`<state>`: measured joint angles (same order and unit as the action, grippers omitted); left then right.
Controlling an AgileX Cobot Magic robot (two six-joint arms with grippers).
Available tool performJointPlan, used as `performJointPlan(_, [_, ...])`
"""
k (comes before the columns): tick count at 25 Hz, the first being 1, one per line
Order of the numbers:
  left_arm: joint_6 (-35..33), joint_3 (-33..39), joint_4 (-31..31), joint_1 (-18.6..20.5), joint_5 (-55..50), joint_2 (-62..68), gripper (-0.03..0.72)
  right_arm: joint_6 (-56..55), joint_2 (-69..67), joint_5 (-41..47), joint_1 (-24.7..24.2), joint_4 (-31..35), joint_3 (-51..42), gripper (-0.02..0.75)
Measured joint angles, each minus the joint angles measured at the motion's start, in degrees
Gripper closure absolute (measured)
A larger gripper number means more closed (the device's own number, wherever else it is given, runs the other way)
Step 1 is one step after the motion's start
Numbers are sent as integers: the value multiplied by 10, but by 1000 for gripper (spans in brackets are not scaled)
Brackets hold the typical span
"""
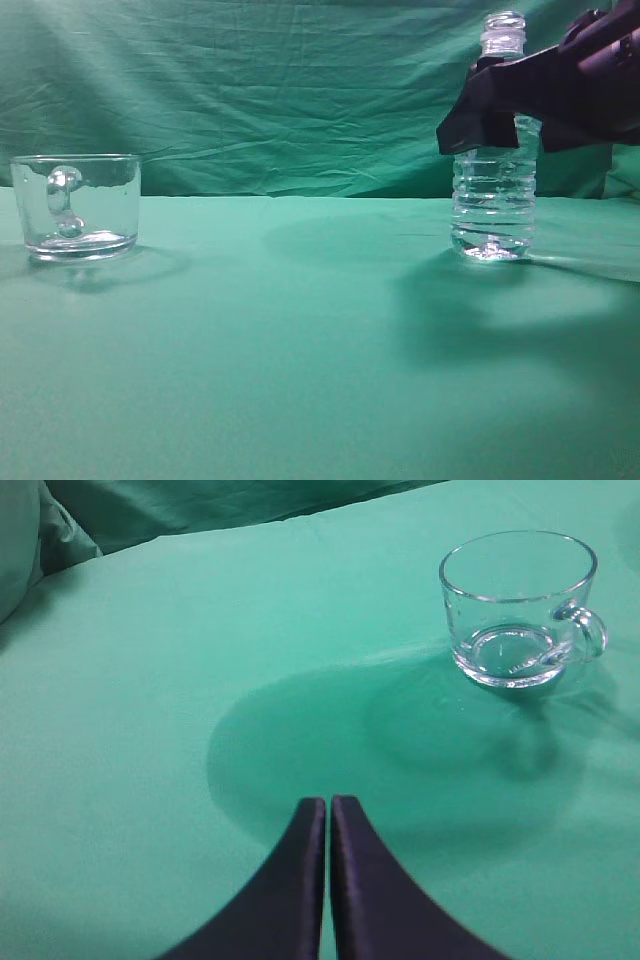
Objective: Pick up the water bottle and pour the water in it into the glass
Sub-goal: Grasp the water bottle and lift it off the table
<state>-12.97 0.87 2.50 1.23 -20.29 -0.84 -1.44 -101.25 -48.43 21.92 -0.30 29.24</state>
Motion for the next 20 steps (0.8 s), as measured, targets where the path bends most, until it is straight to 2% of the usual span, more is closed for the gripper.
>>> performJointPlan(13, [0,0,0,0,0,0,688,-23,-95,-46,1,8,63,71])
performJointPlan(14, [0,0,0,0,0,0,688,-24,-96,-47,1,8,64,118])
performJointPlan(17, [0,0,0,0,0,0,688,-25,-99,-50,1,8,64,193])
performJointPlan(20, [0,0,0,0,0,0,688,-25,-100,-51,1,6,64,188])
